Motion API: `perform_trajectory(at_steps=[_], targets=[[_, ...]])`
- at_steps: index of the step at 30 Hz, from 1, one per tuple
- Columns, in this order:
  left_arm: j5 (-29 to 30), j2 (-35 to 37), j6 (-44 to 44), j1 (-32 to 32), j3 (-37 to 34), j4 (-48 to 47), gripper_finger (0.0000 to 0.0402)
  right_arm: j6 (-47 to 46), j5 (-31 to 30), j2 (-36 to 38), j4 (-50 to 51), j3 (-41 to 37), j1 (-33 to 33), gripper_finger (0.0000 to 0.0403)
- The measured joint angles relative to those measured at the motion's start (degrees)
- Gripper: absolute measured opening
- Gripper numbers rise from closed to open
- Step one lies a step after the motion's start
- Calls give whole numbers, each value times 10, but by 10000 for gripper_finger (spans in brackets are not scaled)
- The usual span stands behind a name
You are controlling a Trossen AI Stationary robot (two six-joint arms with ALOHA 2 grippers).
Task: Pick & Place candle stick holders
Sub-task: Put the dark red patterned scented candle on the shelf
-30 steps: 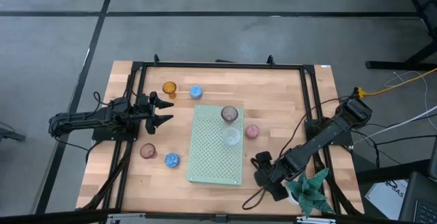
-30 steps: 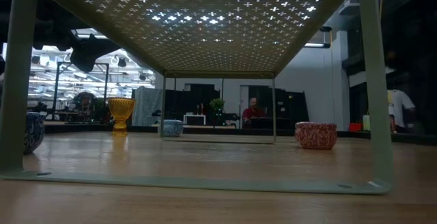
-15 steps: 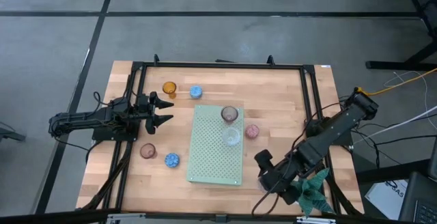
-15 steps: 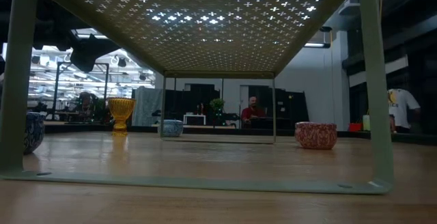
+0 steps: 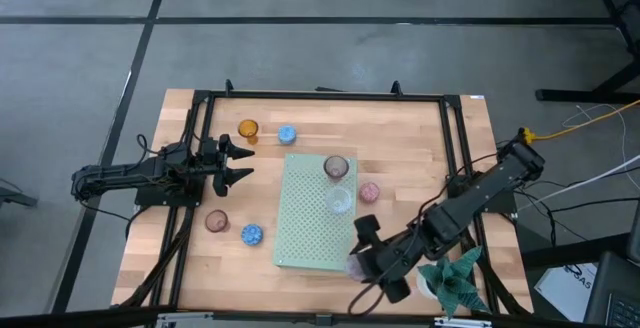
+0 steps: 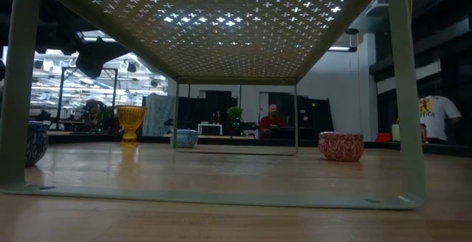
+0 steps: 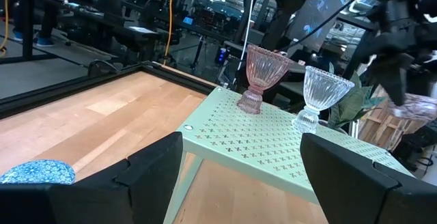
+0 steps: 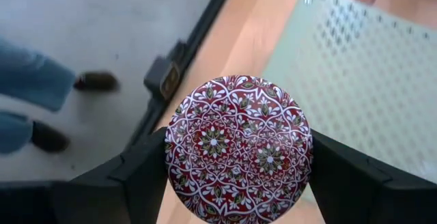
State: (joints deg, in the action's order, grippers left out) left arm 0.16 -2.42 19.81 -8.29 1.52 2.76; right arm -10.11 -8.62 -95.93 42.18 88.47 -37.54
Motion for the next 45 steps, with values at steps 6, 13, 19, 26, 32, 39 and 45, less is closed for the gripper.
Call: perform_trajectory(at_steps=[6, 13, 19, 26, 32, 39, 45], targets=[[0, 0, 0, 0, 0, 0, 294, -33, -34, -37, -43, 23, 30, 288], [0, 0, 0, 0, 0, 0, 294, -105, -39, -76, -76, 30, 62, 288], [0, 0, 0, 0, 0, 0, 294, -139, -39, -104, -82, 30, 69, 309], [0, 0, 0, 0, 0, 0, 294, -176, -39, -121, -81, 30, 73, 308], [0, 0, 0, 0, 0, 0, 294, -177, -39, -122, -81, 30, 73, 321], [0, 0, 0, 0, 0, 0, 294, -166, -34, -122, -83, 30, 73, 337], [0, 0, 0, 0, 0, 0, 294, -167, -25, -122, -83, 30, 73, 343]])
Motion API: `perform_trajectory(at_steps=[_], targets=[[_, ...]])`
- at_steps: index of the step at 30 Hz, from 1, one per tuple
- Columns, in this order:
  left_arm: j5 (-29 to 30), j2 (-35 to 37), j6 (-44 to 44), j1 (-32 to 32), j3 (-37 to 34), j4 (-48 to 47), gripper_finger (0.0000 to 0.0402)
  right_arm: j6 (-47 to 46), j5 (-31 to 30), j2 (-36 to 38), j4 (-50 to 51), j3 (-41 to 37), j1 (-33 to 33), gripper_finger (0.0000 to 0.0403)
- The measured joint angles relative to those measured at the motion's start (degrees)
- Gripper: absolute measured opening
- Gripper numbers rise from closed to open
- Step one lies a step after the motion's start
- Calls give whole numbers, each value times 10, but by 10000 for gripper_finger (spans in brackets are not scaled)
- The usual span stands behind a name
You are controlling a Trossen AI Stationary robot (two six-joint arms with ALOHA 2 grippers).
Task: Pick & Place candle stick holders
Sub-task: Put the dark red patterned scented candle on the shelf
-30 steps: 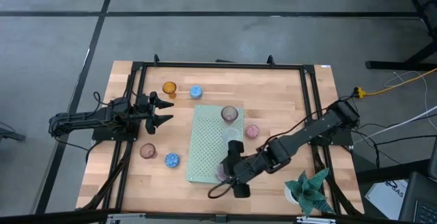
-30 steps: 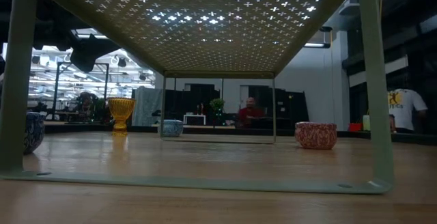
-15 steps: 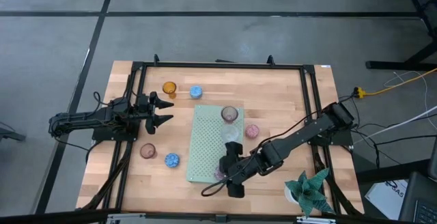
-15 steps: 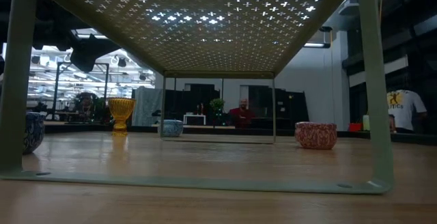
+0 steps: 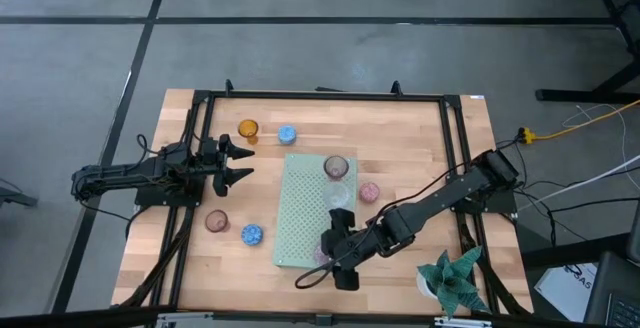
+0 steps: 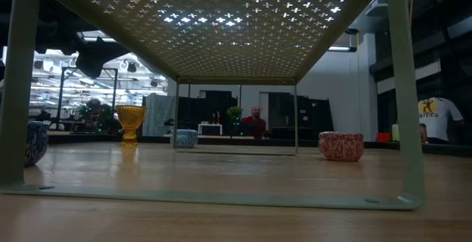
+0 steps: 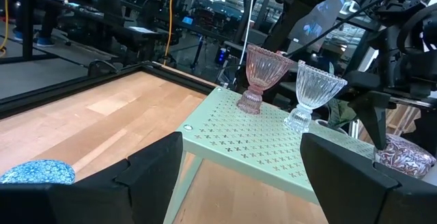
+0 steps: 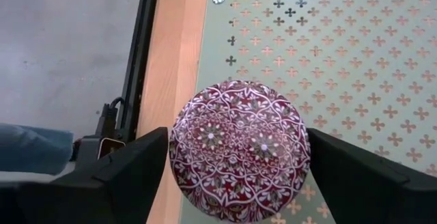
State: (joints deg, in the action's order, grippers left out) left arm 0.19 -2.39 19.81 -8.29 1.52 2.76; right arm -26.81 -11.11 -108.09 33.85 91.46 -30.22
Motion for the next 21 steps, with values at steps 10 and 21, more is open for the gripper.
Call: perform_trajectory(at_steps=[10, 21], targets=[[0, 0, 0, 0, 0, 0, 294, 24, -41, 1, 62, 53, 0, 344], [0, 0, 0, 0, 0, 0, 294, 107, -43, 1, 112, 106, -34, 318]])
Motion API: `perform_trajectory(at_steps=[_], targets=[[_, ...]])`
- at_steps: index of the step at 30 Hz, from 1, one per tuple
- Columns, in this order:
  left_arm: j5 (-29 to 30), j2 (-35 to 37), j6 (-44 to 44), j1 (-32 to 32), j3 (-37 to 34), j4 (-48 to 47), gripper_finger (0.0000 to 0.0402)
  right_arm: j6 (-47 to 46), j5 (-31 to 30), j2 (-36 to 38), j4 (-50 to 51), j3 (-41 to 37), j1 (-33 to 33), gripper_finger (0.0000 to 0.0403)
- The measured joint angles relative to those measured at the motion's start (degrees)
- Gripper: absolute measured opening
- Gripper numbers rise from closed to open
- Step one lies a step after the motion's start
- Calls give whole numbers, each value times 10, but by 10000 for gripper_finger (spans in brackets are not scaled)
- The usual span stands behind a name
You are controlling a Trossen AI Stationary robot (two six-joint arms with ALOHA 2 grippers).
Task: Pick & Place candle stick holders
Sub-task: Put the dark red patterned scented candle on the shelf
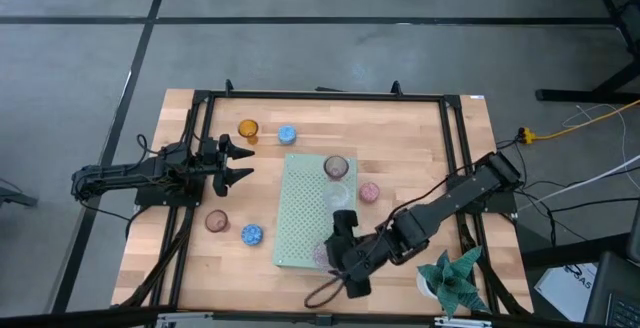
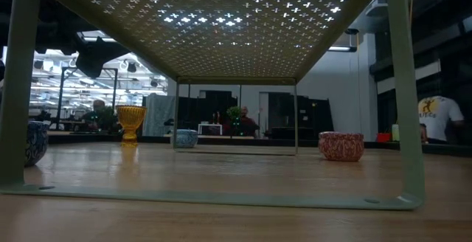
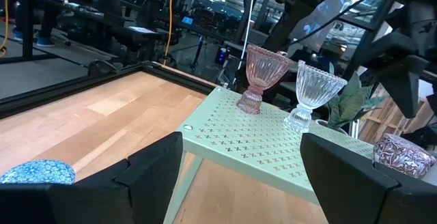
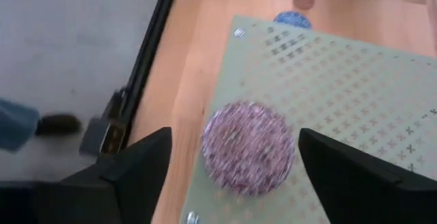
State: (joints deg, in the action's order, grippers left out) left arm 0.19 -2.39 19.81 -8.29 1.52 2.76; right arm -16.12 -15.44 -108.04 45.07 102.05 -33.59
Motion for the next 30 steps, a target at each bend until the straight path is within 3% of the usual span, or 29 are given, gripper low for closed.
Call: perform_trajectory(at_steps=[5, 14, 30], targets=[[0, 0, 0, 0, 0, 0, 294, 43, 36, 0, 21, 6, -25, 234], [0, 0, 0, 0, 0, 0, 294, 91, 61, 0, 55, -6, -50, 19], [0, 0, 0, 0, 0, 0, 294, 151, 40, -36, -9, -42, -42, 12]])
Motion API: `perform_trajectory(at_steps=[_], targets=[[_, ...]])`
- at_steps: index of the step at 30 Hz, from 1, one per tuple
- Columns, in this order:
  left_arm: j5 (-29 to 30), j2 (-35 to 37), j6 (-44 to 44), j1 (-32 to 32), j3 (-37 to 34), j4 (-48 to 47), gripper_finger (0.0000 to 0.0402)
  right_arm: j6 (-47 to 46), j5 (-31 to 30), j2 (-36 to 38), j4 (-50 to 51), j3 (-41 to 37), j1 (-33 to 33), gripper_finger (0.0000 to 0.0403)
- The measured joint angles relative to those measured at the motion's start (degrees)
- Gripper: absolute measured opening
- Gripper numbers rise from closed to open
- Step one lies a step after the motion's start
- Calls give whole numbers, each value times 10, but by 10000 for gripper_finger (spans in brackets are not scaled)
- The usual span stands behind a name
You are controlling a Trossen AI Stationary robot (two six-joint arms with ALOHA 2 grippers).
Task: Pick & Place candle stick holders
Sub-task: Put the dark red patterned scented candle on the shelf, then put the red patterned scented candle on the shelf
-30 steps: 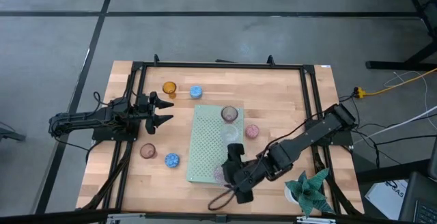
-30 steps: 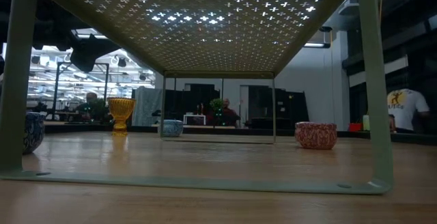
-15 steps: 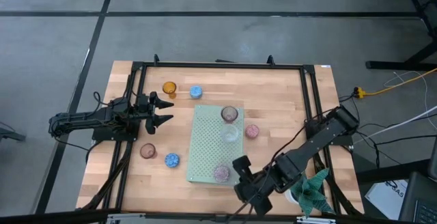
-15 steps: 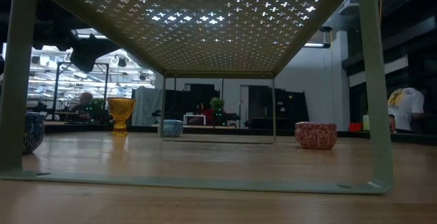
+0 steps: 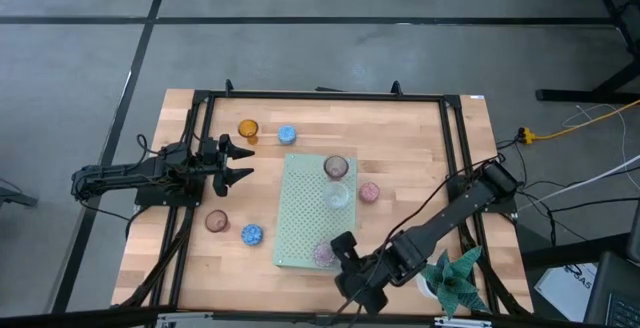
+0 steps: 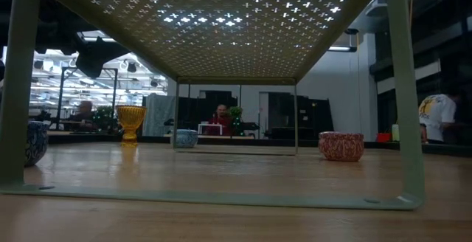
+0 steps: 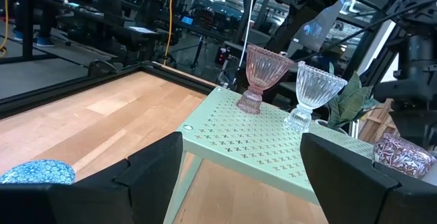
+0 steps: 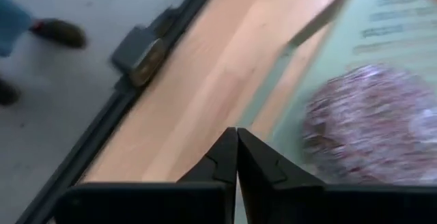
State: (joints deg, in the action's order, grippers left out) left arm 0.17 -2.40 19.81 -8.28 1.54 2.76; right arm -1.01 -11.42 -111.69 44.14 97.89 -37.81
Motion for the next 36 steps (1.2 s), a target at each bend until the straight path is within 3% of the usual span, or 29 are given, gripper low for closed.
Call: perform_trajectory(at_steps=[4, 11, 18, 21, 27, 36], targets=[[0, 0, 0, 0, 0, 0, 294, 1, -52, -1, -3, 0, 4, 6], [0, 0, 0, 0, 0, 0, 294, 30, -59, -1, -4, 0, 23, 8], [0, 0, 0, 0, 0, 0, 294, 29, -202, -1, -29, 0, 55, 5], [0, 0, 0, 0, 0, 0, 294, 17, -236, -1, -36, 1, 59, 8], [0, 0, 0, 0, 0, 0, 294, 22, -200, -1, -37, 17, 50, 5], [0, 0, 0, 0, 0, 0, 294, 37, -89, 3, -29, 18, 30, 11]])
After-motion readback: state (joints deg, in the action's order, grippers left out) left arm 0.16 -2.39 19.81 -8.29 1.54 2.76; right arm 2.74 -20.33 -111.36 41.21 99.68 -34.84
